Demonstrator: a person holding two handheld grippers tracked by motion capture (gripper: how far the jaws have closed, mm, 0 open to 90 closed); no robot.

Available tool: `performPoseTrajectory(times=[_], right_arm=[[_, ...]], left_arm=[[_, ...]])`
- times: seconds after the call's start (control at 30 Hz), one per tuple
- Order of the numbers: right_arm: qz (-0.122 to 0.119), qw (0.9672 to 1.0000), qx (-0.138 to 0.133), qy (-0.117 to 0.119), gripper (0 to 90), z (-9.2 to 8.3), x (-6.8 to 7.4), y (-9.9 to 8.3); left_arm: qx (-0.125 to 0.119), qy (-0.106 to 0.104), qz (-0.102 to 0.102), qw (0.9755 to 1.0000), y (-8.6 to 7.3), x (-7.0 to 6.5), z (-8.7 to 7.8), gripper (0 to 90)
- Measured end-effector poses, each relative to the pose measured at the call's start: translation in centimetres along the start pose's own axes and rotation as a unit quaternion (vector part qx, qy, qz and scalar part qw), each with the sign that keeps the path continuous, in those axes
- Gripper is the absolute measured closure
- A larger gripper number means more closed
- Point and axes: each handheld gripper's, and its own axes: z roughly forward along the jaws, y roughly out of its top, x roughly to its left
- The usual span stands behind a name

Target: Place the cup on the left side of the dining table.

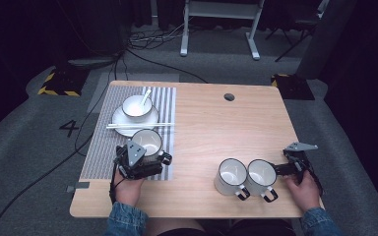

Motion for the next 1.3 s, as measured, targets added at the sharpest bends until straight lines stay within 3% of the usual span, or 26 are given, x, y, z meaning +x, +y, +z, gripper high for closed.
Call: performPoseTrajectory(times=[0.33,0.5,0.6,0.67,0.8,0.93,1.03,1.3], right_arm=[[0.000,1.0000,0.000,0.000,0.3,0.0,0.0,0.0],[0.000,1.0000,0.000,0.000,0.3,0.0,0.0,0.0],[0.000,1.0000,0.000,0.000,0.3,0.0,0.0,0.0],[0.000,1.0000,0.000,0.000,0.3,0.0,0.0,0.0],[0.000,1.0000,0.000,0.000,0.3,0.0,0.0,0.0],[0.001,1.0000,0.000,0.000,0.3,0.0,0.0,0.0],[0.000,1.0000,0.000,0.000,0.3,0.0,0.0,0.0],[0.000,1.0000,0.000,0.000,0.3,0.0,0.0,0.0]], left_arm=[[0.011,0.026,-0.035,0.9990,-1.0,2.9,0.4,3.1],[0.004,0.031,-0.032,0.9990,-2.0,4.2,1.1,3.2],[0.005,0.020,-0.059,0.9981,-2.5,5.2,1.5,3.1],[0.021,0.025,-0.057,0.9978,-2.8,5.6,1.8,3.2],[0.046,0.032,-0.054,0.9970,-3.3,6.1,2.4,3.1],[0.056,0.032,-0.063,0.9960,-3.5,6.4,2.7,3.2],[0.072,0.036,-0.078,0.9937,-3.8,6.7,3.0,3.2],[0.089,0.043,-0.067,0.9928,-4.1,6.5,3.7,3.1]])
